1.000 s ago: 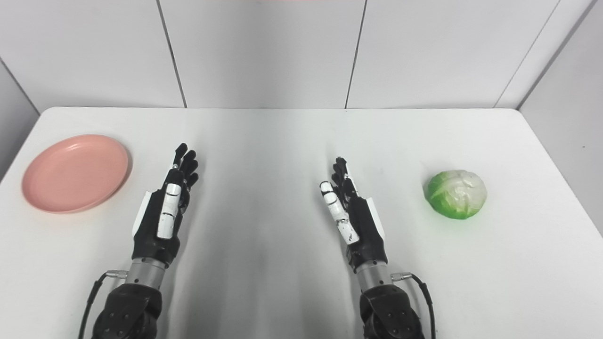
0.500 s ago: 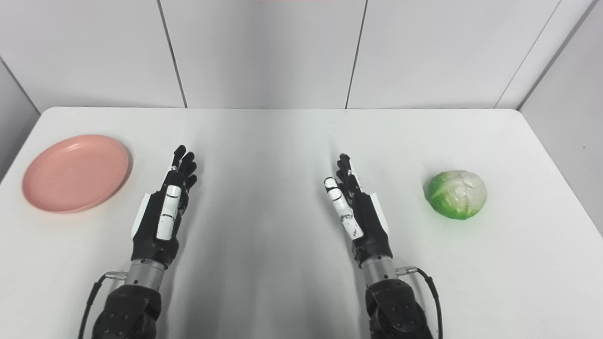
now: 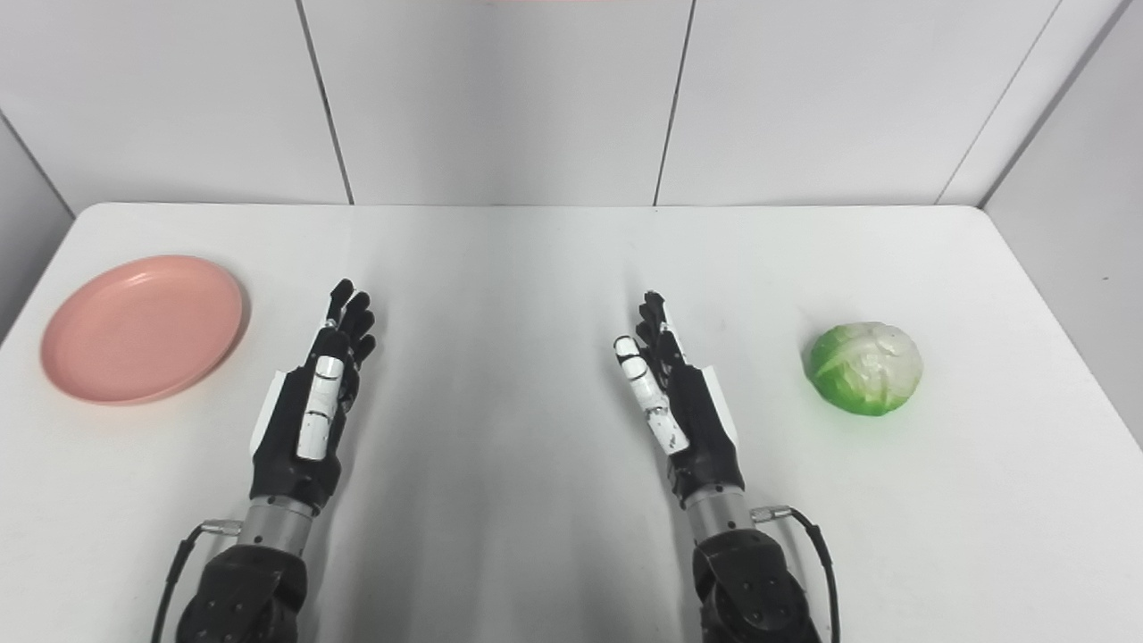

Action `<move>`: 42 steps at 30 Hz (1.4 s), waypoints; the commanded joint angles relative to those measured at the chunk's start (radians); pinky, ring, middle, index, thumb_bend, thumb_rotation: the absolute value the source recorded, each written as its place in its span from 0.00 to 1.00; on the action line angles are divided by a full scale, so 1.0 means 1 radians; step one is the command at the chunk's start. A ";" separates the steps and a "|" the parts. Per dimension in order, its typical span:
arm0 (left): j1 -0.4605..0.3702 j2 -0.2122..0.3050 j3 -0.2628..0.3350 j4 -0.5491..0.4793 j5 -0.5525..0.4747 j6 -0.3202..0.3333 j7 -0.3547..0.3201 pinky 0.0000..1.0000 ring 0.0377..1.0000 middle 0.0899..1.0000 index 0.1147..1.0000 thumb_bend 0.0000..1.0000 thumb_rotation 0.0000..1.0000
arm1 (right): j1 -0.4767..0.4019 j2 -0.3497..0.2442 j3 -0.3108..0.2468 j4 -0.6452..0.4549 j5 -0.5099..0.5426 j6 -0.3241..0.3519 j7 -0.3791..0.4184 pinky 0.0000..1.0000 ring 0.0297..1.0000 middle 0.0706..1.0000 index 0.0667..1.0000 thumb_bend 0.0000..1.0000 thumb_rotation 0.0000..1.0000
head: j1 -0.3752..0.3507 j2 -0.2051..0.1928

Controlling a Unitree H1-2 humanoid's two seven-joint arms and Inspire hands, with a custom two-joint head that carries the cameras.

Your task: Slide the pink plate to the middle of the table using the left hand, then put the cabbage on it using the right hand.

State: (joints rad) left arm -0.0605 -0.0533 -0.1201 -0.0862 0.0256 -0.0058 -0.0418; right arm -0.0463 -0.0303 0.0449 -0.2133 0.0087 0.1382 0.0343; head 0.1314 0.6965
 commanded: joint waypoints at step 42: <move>-0.343 0.225 0.513 0.291 -0.173 -0.159 0.247 0.81 0.78 0.77 0.77 0.77 1.00 | -0.041 -0.126 -0.105 0.313 0.205 -0.413 0.199 0.98 0.98 1.00 1.00 0.71 0.80 | 0.381 -0.257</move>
State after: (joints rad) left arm -0.3619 0.1360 0.3809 0.2087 -0.1409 -0.1086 0.1969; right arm -0.0875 -0.1533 -0.0559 0.0834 0.2038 -0.2205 0.2226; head 0.5139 0.4387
